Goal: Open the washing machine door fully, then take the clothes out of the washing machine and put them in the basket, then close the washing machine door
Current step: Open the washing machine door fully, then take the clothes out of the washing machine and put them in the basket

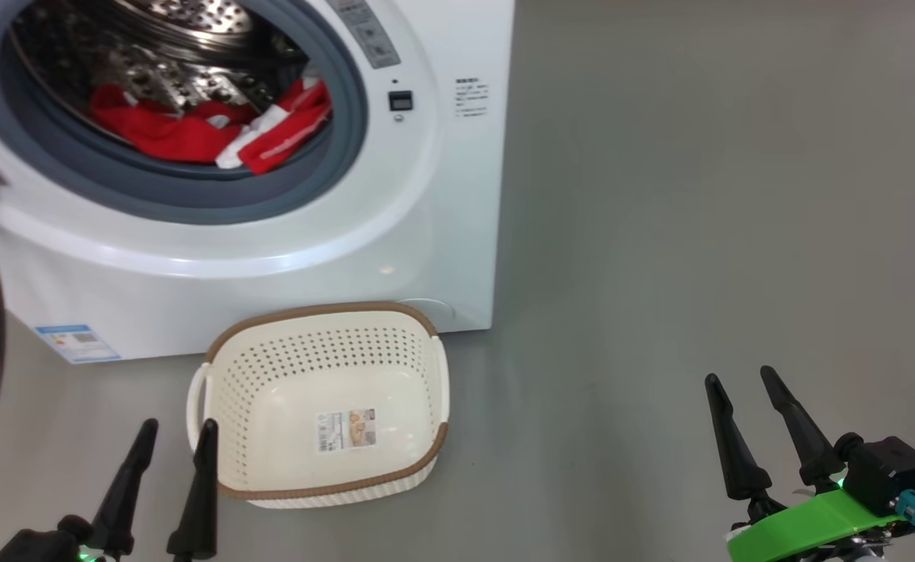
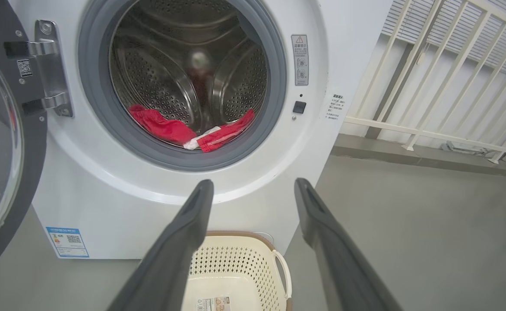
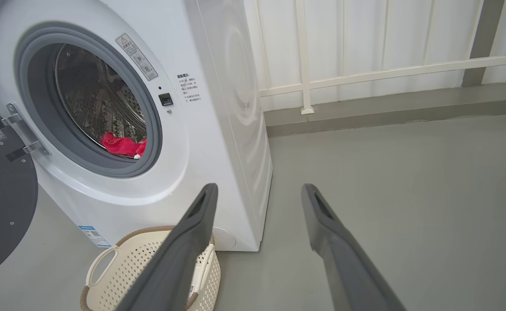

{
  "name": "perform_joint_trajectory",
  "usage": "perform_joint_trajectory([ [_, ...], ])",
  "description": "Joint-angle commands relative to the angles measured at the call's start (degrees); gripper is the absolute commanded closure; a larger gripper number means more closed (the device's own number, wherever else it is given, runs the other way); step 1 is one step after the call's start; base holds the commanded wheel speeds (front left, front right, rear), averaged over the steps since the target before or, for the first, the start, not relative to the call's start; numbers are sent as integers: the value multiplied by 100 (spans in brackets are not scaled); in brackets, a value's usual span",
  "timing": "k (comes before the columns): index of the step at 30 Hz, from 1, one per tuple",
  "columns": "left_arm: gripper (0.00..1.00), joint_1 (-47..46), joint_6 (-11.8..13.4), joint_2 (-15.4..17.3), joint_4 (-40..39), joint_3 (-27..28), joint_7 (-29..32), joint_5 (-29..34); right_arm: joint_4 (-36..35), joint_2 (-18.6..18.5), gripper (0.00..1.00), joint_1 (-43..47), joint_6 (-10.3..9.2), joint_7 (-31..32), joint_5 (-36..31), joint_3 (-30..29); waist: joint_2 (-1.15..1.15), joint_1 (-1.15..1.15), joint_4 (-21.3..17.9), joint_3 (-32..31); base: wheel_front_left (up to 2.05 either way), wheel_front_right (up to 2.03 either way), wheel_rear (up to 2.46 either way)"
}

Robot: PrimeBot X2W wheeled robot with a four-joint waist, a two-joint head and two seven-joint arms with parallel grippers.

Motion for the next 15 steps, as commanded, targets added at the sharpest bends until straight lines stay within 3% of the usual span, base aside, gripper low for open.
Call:
perform_joint_trajectory([
  [1,0,-73,8,132,-165,153,-28,-23,-169,-24,0,-21,37,-38,20,97,0,0,-153,85,0,0,0],
  [15,0,-130,8,88,-219,-9,-28,-7,-260,28,0,21,37,-38,-22,-55,0,0,-322,117,0,0,0],
])
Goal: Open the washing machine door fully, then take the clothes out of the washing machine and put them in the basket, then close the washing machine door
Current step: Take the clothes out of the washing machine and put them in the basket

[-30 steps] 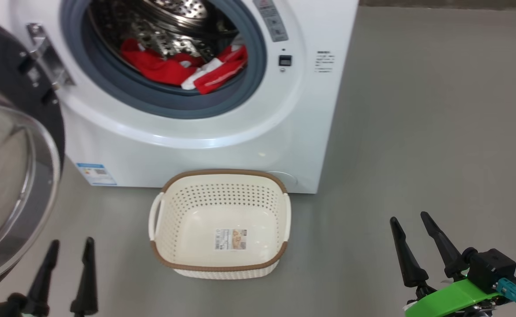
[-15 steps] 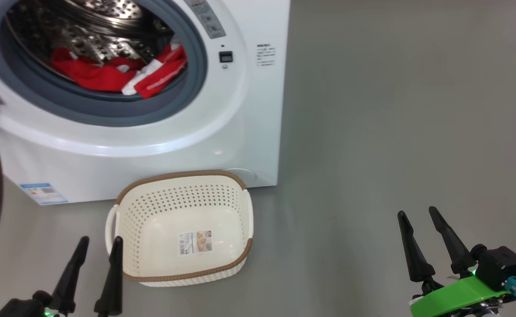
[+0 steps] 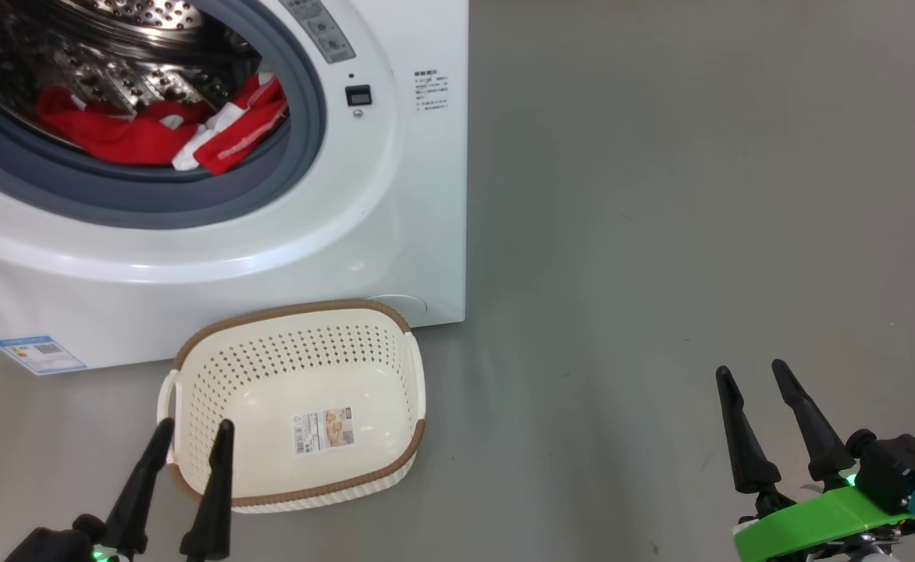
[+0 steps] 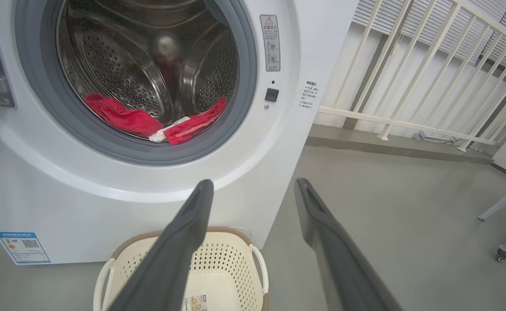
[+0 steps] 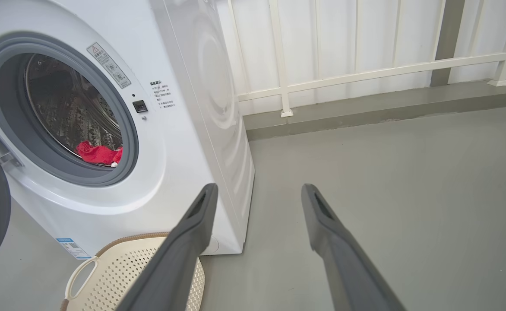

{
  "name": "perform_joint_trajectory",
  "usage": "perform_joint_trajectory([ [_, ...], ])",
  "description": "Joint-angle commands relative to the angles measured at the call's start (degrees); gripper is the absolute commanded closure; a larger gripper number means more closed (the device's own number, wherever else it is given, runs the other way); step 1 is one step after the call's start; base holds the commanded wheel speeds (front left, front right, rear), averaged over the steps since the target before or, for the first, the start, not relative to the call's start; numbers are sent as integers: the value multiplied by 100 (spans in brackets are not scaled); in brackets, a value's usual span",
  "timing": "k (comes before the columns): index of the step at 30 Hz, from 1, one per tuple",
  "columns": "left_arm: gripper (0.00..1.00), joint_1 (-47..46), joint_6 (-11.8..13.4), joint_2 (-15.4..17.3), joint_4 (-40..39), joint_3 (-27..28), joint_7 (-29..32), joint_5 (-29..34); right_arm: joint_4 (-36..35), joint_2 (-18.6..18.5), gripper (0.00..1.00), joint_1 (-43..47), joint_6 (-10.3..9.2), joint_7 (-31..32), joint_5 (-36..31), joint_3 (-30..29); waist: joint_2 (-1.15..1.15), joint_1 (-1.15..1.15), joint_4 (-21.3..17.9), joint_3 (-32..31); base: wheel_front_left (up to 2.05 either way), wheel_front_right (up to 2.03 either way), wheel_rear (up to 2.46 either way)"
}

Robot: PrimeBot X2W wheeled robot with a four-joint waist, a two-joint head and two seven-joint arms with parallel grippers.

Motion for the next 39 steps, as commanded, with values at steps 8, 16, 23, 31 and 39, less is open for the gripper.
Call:
perform_joint_trajectory([
  [8,0,-137,8,107,-184,274,-28,-43,-159,-21,0,-22,37,-37,-26,121,0,0,21,16,0,0,0],
  [16,0,-145,8,178,-187,226,-28,-149,-144,-15,0,-40,37,-37,-30,156,0,0,31,32,22,-26,3],
  [23,0,-188,8,218,-125,221,-28,-163,-130,-2,0,-62,37,-37,-43,194,0,0,29,53,113,-113,1],
  [31,0,-217,8,238,-92,231,-28,-184,-149,16,0,-53,37,-37,-46,195,0,0,32,67,133,-133,0],
  [39,0,-216,8,228,-69,268,-28,-129,-176,24,0,-53,37,-37,-41,190,0,0,59,93,79,-79,0],
])
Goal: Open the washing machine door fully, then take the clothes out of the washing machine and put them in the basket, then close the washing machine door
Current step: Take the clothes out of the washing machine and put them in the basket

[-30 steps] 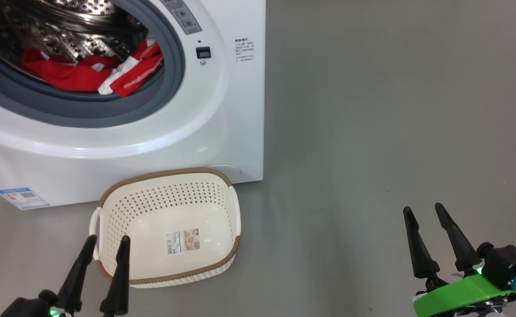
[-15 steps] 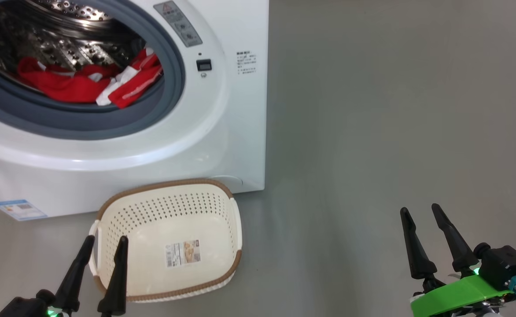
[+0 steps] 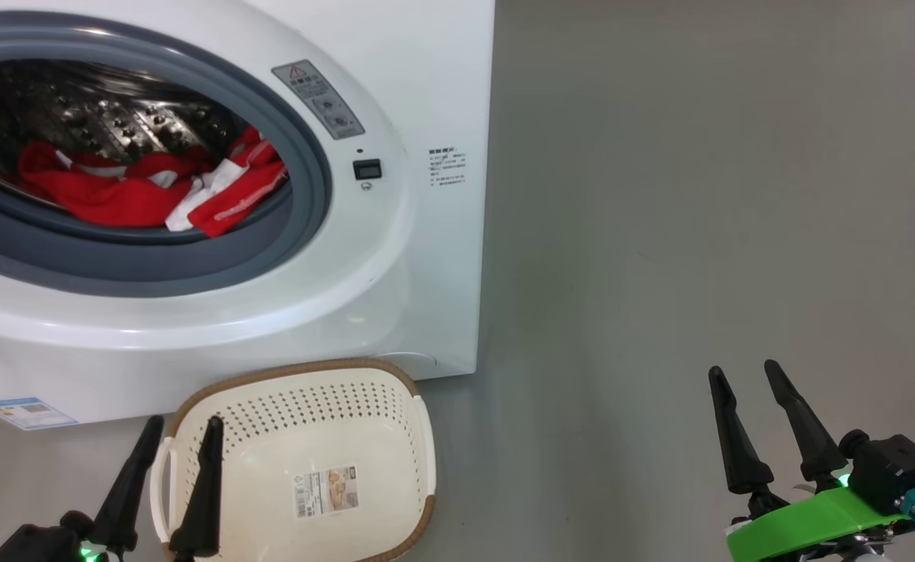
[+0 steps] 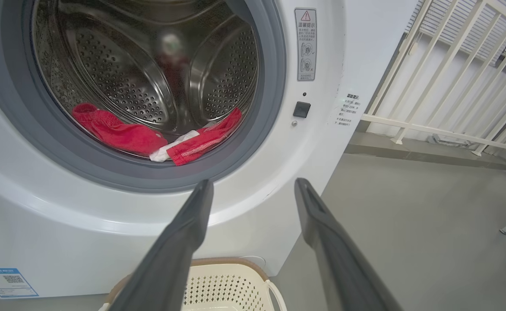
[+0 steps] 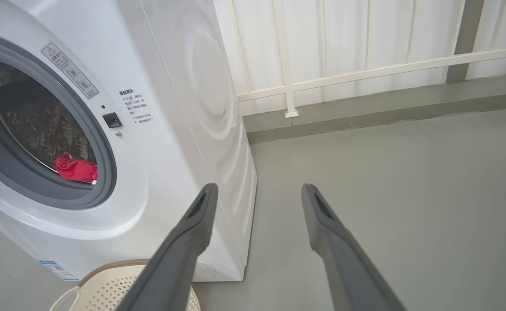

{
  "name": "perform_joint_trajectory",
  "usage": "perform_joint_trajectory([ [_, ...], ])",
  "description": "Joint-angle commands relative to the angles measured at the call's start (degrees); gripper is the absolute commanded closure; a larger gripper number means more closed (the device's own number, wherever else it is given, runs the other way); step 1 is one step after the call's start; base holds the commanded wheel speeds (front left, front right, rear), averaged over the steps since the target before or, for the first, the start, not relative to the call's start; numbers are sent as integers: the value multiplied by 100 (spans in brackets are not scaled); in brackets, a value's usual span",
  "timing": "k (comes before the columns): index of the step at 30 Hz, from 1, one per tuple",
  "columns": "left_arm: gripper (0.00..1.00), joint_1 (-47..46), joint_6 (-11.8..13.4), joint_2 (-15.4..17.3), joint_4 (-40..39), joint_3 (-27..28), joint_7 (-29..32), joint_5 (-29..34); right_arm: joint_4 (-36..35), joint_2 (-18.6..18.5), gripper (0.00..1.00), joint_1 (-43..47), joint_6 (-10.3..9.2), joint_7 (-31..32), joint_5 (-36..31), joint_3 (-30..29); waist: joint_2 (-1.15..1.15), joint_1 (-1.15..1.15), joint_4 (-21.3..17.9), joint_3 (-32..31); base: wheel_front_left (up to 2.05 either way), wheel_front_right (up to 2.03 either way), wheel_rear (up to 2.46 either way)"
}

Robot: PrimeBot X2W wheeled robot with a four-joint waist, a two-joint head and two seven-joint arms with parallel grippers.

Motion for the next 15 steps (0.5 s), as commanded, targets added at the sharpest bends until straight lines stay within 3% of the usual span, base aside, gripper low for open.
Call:
perform_joint_trajectory([
  [1,0,-172,8,96,-100,227,-28,8,-154,-43,0,-52,37,-37,-42,145,0,0,7,3,18,-18,0],
  [15,0,-429,8,175,193,269,-28,142,-179,-2,0,-159,37,-37,-68,166,0,0,-21,256,0,0,0],
])
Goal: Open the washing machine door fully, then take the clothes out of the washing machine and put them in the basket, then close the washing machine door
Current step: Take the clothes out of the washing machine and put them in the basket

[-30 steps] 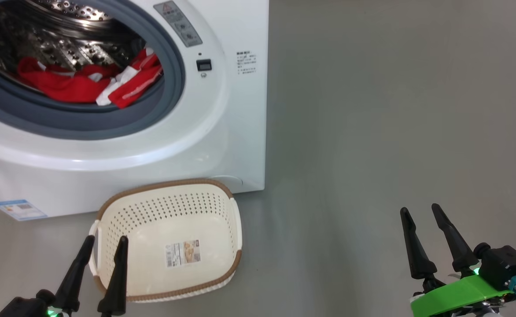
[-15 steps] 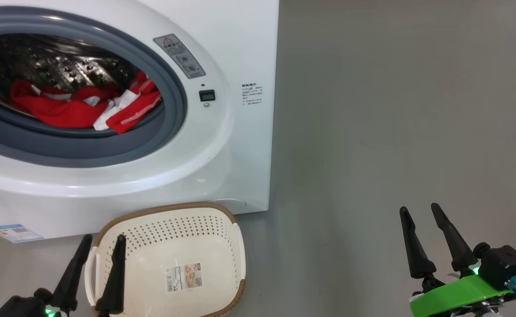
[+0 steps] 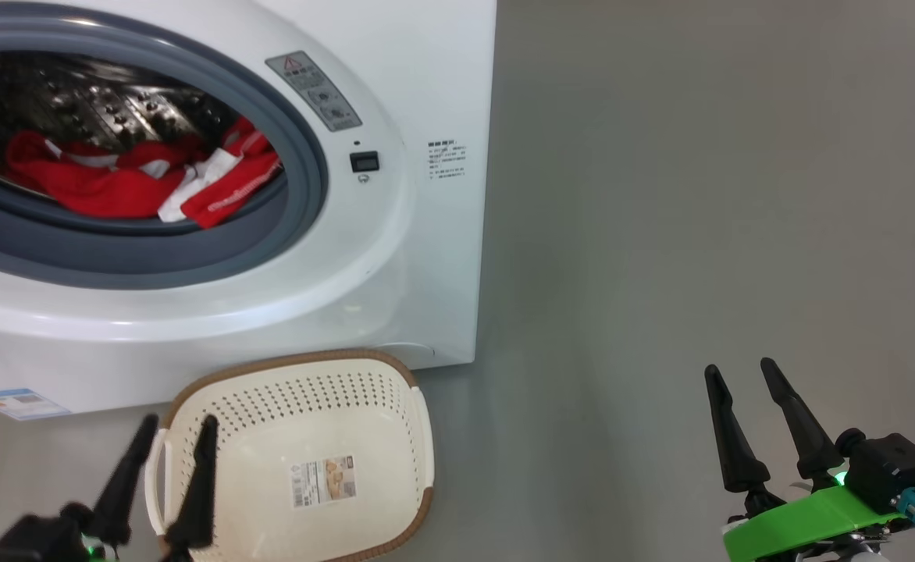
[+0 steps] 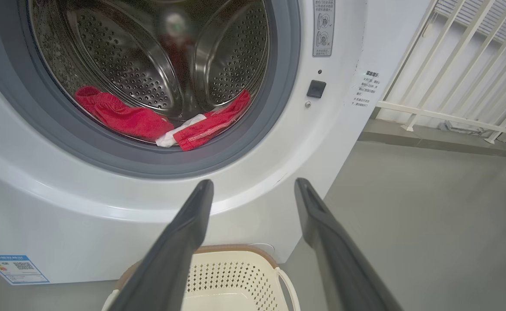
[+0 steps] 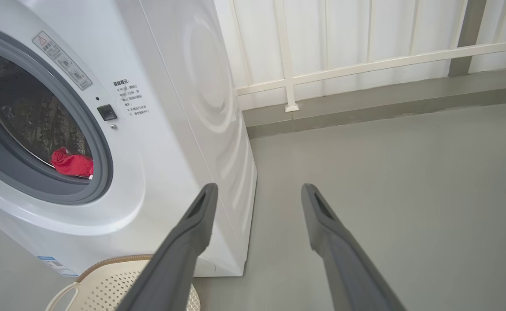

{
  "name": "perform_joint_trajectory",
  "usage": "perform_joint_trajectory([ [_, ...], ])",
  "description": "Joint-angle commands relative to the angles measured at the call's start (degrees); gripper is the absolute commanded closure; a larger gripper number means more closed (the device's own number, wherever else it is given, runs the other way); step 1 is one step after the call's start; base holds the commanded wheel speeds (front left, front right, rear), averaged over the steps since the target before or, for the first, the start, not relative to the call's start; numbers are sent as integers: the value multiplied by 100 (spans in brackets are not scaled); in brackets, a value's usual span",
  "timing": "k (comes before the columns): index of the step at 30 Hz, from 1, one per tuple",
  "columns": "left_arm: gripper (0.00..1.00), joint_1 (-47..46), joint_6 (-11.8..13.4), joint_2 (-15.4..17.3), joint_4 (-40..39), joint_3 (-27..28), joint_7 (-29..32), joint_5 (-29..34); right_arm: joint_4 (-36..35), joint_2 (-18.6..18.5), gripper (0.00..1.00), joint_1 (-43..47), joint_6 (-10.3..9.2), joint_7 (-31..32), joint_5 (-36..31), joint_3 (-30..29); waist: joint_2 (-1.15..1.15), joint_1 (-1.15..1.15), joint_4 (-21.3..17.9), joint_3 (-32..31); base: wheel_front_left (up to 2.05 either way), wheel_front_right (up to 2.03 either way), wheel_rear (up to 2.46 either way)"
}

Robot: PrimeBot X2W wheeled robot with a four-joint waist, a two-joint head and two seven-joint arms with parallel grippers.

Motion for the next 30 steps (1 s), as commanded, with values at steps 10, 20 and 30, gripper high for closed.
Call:
perform_joint_trajectory([
  [10,0,-1865,8,474,996,325,-28,231,-228,45,0,-456,37,-37,-83,201,0,0,-158,786,0,0,0],
  [20,0,-3691,8,1294,2582,-283,-28,14,-308,63,0,-773,37,-37,111,515,0,0,-622,1502,0,0,0],
  [30,0,-5254,8,1952,3973,-1096,-28,-336,-421,64,0,-946,37,-37,317,711,0,0,-962,2142,0,0,0],
])
